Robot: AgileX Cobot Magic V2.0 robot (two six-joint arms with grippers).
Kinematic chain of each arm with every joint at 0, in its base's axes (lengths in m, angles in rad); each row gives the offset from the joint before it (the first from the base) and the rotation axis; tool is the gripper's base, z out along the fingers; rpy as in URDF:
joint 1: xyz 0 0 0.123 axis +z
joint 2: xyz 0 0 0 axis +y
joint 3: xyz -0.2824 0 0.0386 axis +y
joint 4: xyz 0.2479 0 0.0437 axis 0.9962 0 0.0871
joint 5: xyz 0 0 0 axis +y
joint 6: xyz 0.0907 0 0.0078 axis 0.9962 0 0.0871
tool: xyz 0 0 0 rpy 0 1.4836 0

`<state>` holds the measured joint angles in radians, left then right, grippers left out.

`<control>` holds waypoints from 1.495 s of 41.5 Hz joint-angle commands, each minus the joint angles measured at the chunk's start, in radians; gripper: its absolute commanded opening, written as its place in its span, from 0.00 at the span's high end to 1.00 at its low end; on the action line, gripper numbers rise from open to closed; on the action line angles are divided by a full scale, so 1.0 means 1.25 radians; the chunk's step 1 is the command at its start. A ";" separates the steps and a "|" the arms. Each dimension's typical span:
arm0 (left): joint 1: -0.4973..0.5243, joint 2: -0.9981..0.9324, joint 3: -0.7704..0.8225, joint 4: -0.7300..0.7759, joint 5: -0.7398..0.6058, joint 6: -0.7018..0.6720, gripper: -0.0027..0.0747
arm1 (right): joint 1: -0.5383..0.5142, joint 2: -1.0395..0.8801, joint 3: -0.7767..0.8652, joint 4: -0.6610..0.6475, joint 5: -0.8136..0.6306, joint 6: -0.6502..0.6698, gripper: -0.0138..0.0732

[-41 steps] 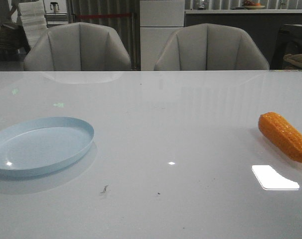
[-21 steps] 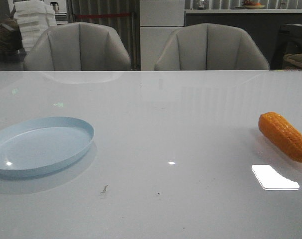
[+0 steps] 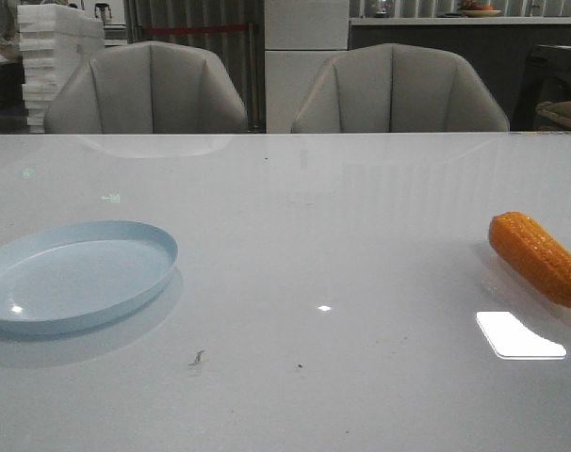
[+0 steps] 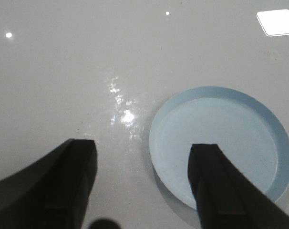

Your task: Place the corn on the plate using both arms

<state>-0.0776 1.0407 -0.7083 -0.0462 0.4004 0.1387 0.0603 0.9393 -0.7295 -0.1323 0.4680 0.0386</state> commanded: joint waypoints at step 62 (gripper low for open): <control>0.000 0.740 -0.540 -0.017 0.310 -0.066 0.38 | -0.004 0.055 -0.028 0.043 0.034 -0.006 0.21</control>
<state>-0.0776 2.0082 -1.3571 -0.0610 0.8019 0.0624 0.0603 1.0192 -0.7295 -0.0724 0.5634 0.0386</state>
